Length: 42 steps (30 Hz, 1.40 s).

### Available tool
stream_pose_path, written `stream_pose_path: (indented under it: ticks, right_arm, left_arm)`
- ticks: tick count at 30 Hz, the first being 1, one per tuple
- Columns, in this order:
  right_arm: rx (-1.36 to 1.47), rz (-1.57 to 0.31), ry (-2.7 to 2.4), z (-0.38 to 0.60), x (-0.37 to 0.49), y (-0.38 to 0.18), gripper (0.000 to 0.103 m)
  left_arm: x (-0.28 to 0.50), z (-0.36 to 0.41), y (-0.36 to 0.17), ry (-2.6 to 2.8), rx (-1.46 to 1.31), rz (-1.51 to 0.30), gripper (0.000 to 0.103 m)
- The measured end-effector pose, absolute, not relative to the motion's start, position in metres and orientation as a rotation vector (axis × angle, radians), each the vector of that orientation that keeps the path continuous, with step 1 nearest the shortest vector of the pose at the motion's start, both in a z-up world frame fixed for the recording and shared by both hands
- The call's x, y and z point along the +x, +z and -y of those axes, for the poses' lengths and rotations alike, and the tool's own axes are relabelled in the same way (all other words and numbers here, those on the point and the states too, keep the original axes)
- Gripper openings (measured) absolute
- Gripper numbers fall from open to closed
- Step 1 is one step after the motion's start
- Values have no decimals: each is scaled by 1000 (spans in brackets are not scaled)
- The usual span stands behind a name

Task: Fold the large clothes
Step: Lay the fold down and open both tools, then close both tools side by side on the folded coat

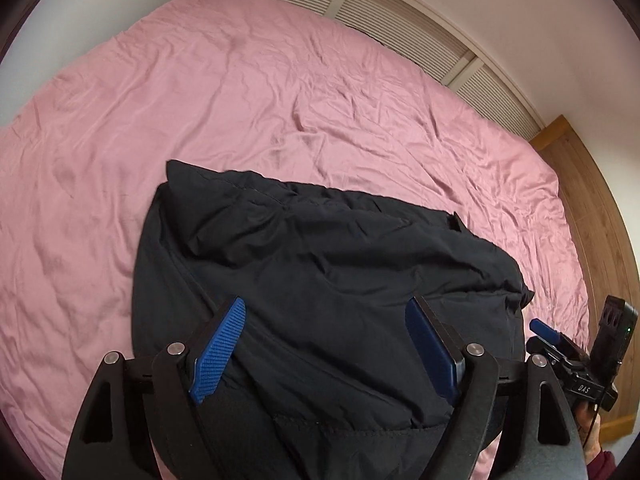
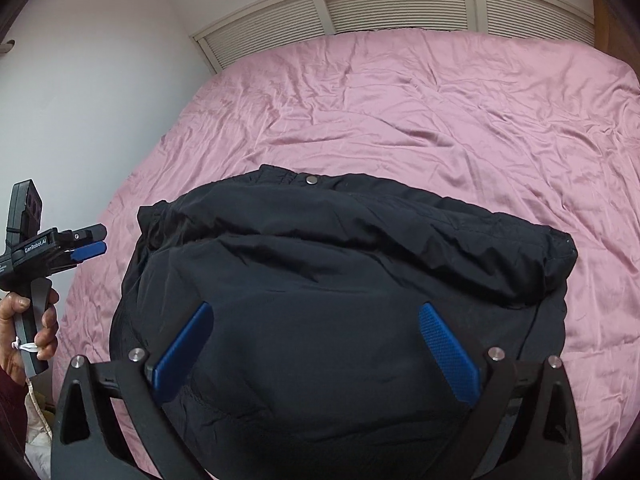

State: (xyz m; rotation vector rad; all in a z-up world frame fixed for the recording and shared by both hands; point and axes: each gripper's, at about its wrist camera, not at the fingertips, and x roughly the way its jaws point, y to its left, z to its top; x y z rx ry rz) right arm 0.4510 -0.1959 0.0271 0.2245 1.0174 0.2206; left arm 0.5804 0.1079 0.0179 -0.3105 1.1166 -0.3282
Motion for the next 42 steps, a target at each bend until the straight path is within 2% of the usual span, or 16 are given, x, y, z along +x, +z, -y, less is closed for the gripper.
stream_pose_path:
  ticks: [8, 19, 29, 34, 42]
  right_arm:
    - [221, -1075, 139, 194, 495, -28, 103]
    - [163, -1143, 49, 207, 580, -94, 103]
    - [163, -1179, 46, 214, 623, -145, 103]
    - [102, -1166, 26, 205, 618, -131, 103]
    - [-64, -1037, 53, 188, 549, -63, 103]
  left_arm:
    - [617, -26, -24, -376, -154, -1108, 82]
    - [701, 10, -89, -222, -23, -1123, 102]
    - [735, 22, -132, -156, 5, -1150, 103]
    - [729, 21, -125, -155, 16, -1155, 103]
    - [669, -4, -58, -184, 2, -1048, 100]
